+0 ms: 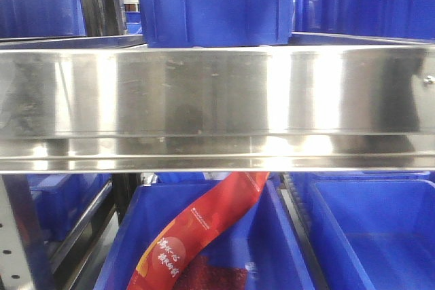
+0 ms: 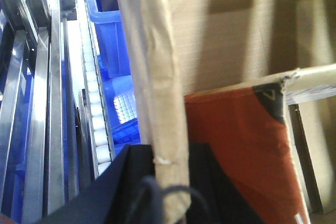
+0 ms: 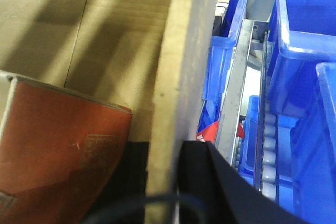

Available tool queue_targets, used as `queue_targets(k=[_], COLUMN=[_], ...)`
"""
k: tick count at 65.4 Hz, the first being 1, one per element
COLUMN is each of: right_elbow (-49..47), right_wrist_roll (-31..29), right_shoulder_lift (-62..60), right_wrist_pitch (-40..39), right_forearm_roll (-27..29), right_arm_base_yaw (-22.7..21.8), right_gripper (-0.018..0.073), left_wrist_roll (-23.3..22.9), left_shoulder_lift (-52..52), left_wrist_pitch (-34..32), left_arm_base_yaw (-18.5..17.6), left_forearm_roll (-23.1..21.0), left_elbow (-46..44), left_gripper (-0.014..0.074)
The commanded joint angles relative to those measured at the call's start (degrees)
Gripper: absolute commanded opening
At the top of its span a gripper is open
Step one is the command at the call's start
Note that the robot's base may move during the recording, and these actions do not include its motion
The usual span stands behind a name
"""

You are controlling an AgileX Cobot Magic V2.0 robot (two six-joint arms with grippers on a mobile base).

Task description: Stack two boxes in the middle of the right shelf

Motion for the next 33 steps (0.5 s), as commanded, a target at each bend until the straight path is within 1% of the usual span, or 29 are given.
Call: queue_targets(k=[1,33], right_elbow=[-0.69,-0.69], right_wrist_roll=[-0.13,-0.13], right_shoulder_lift=[-0.92,-0.92], right_wrist_pitch=[-2.93,-2.93], right_forearm_roll=[-3.02,-3.02], right_arm_base_yaw=[-0.61,-0.61], right_gripper=[-0.0153,-0.0153], left_wrist_roll=[0.18,0.18], left_shoulder_lift=[-0.79,-0.79], left_wrist_pitch=[-2.06,-2.06], left_arm_base_yaw=[0.28,0.28], left_forearm_roll=[1.57,1.57], left_elbow=[-0.55,-0.55], left_gripper=[-0.0111,-0.0111])
